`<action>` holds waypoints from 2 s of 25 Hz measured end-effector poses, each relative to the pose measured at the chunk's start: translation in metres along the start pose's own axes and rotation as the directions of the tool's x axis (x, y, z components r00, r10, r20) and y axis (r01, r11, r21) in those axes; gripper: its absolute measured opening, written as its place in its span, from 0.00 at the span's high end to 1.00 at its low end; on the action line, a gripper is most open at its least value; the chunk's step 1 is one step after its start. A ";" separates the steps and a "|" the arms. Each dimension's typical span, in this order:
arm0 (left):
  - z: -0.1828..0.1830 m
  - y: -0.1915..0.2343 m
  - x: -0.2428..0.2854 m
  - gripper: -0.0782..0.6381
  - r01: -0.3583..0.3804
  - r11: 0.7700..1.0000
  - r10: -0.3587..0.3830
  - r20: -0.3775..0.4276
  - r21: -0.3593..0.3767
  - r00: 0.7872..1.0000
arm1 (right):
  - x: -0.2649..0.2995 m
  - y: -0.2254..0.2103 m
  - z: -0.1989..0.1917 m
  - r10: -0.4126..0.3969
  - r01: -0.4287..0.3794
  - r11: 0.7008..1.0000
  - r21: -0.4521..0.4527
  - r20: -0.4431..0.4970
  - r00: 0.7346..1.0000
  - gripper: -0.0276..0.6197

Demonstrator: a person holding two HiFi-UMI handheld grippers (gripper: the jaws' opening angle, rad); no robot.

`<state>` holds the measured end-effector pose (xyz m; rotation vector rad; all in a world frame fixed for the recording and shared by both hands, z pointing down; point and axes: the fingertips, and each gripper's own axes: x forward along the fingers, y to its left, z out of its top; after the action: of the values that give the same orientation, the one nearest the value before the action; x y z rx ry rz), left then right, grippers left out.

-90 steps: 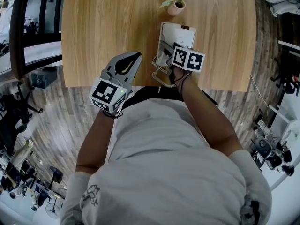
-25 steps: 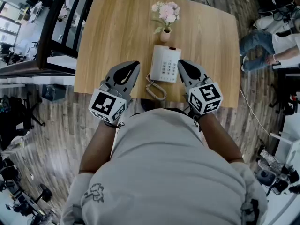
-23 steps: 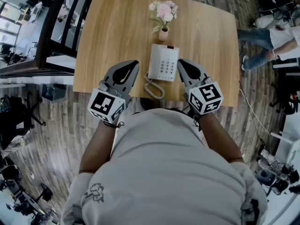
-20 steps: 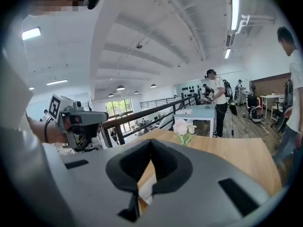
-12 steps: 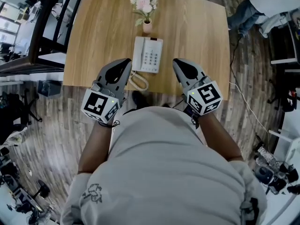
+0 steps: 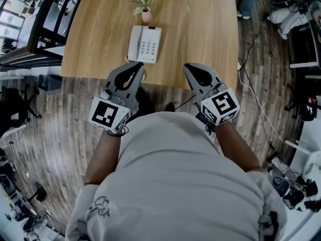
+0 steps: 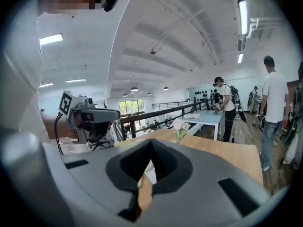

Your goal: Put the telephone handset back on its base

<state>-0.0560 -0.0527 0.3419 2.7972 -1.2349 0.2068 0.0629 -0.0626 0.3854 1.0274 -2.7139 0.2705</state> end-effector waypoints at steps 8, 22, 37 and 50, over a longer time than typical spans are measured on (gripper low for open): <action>-0.003 -0.032 -0.025 0.88 -0.007 1.000 0.007 -0.006 -0.017 1.000 | -0.032 0.023 -0.011 0.032 -0.032 0.999 0.002 0.016 0.999 0.95; -0.007 -0.040 -0.113 0.88 0.070 0.998 -0.070 -0.014 0.009 0.997 | -0.035 0.118 0.004 -0.001 0.004 0.998 -0.059 0.051 0.999 0.95; -0.024 -0.017 -0.247 0.88 0.097 0.995 -0.097 0.023 0.008 0.995 | -0.036 0.250 -0.004 -0.087 0.093 0.993 -0.079 0.071 0.994 0.95; -0.034 -0.011 -0.296 0.88 0.128 0.992 -0.128 0.039 0.019 0.991 | -0.033 0.300 -0.007 -0.131 0.139 0.988 -0.070 0.101 0.986 0.95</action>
<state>-0.2483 0.1753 0.3298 2.8950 -1.0606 0.1534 -0.1127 0.1816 0.3554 1.2253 -2.6988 0.0937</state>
